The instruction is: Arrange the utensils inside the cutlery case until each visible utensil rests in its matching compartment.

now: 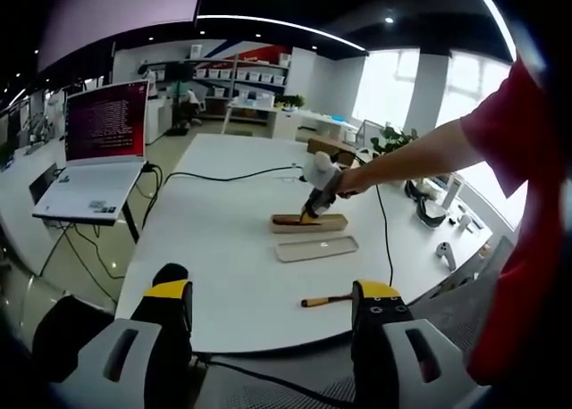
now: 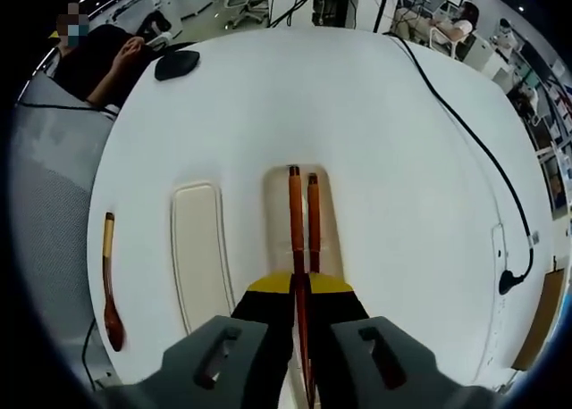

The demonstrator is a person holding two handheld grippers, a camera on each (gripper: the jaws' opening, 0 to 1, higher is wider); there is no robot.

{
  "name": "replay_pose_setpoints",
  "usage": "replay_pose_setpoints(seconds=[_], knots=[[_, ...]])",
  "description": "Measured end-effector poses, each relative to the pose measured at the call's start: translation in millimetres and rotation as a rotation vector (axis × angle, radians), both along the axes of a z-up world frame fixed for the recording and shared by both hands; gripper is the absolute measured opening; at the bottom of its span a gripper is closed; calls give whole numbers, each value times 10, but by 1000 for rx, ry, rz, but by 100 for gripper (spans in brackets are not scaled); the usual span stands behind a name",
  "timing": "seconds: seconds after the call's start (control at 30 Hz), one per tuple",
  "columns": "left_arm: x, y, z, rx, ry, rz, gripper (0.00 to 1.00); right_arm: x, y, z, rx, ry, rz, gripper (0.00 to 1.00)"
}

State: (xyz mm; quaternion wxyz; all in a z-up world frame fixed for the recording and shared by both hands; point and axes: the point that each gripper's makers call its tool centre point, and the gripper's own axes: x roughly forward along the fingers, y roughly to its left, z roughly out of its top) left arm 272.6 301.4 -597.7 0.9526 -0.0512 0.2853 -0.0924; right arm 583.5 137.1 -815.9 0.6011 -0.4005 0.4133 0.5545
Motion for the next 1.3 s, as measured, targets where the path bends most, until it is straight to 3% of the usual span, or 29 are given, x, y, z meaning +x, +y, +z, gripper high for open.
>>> replay_pose_setpoints(seconds=[0.73, 0.97, 1.3], knots=[[-10, 8, -10, 12, 7, -1, 73, 26, -54, 1, -26, -52, 14, 0], [28, -7, 39, 11, -11, -13, 74, 67, -96, 100, -12, -72, -7, 2], [9, -54, 101, 7, -33, -33, 74, -3, -50, 425, 3, -110, -3, 8]])
